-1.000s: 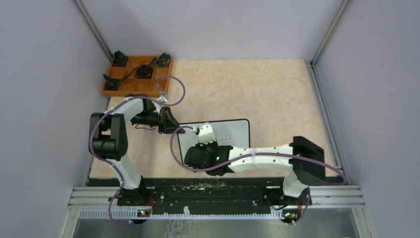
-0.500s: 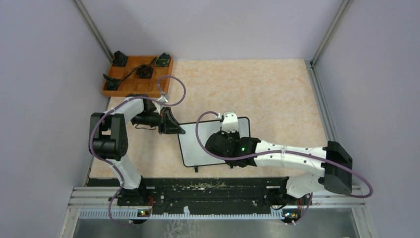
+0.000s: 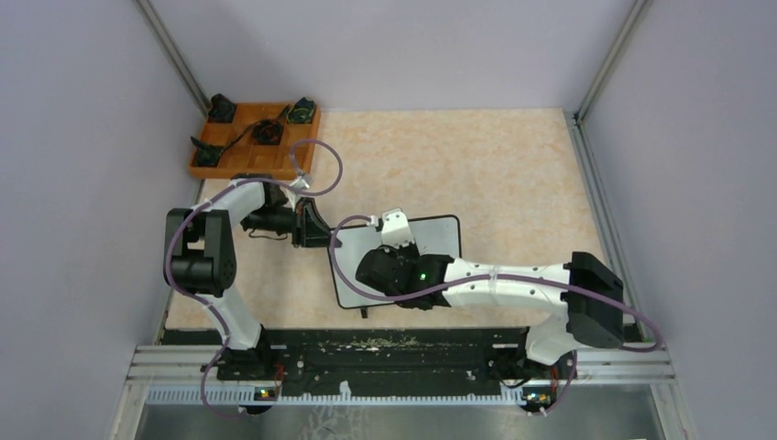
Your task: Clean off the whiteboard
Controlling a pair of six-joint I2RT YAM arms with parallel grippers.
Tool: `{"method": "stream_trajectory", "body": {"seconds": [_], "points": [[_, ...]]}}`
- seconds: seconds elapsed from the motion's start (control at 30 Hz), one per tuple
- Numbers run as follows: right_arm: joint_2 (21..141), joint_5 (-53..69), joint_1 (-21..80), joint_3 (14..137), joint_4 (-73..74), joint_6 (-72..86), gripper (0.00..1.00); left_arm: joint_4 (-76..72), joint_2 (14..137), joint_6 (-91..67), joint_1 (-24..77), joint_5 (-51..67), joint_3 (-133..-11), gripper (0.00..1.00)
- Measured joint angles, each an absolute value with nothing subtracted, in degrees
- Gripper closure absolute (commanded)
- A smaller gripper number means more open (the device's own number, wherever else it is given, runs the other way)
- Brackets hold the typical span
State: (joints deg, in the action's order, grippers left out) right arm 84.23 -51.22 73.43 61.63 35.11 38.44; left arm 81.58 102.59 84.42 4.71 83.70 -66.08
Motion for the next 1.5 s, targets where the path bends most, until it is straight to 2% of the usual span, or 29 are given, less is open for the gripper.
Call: {"method": "stream_trajectory", "body": {"seconds": [0.33,0.7,1.3,1.5], "points": [[83.5,-52.1,73.6,61.8,36.6,41.7,1.0,81.6,102.6,84.5,4.8,83.7,-66.1,1.0],[69.5,-55.1,69.6,53.1,42.1,45.1,1.0,81.6,102.6,84.7,4.9,83.7,-66.1,1.0],[81.1,-50.2,78.3,54.3,30.8,42.6,1.0,81.6,102.6,84.4,4.8,83.5,-66.2,1.0],[81.7,-50.4,78.2,54.5,31.9,44.2,1.0,81.6,102.6,84.4,4.8,83.5,-66.2,1.0]]}}
